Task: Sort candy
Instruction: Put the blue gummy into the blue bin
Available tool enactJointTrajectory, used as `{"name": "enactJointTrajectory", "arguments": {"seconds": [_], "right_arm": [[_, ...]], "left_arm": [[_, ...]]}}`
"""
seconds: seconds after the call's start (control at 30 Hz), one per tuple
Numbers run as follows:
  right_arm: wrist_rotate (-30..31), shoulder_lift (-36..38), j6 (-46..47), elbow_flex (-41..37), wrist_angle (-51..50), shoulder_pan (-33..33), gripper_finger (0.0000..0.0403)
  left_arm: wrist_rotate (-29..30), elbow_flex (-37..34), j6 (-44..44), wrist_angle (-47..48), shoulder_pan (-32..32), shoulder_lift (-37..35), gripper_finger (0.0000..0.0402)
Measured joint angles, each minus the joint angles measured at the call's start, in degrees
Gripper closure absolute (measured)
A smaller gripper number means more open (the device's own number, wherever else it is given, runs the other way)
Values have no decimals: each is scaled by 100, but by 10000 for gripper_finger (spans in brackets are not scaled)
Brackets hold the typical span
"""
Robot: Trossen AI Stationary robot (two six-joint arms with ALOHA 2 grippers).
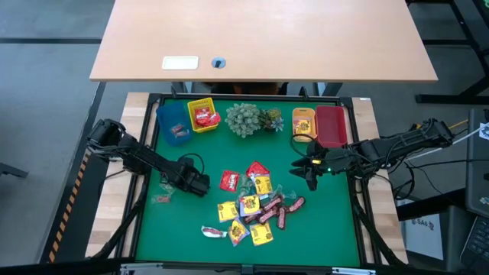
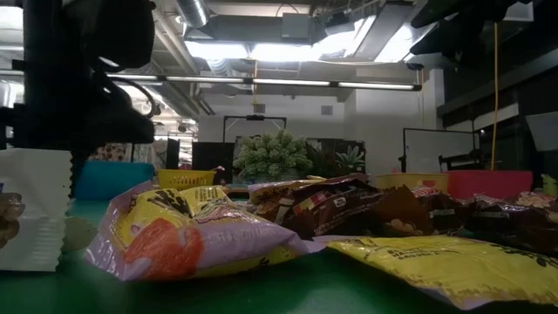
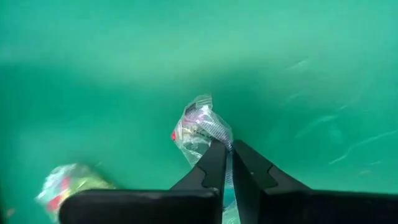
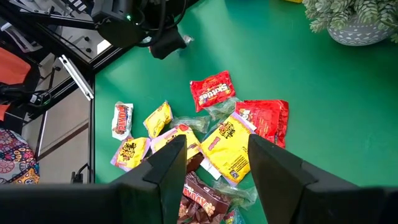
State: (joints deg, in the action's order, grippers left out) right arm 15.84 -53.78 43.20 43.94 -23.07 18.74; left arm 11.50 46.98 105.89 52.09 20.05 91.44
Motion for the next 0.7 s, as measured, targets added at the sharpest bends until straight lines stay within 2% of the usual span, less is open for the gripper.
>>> {"name": "enactJointTrajectory", "arguments": {"seconds": [0.43, 0.7], "right_arm": [[0, 0, 0, 0, 0, -1, 233], [0, 0, 0, 0, -3, -2, 233]], "left_arm": [[986, -2, -44, -260, -65, 7, 401], [1537, -7, -669, -222, -527, -383, 401]]}}
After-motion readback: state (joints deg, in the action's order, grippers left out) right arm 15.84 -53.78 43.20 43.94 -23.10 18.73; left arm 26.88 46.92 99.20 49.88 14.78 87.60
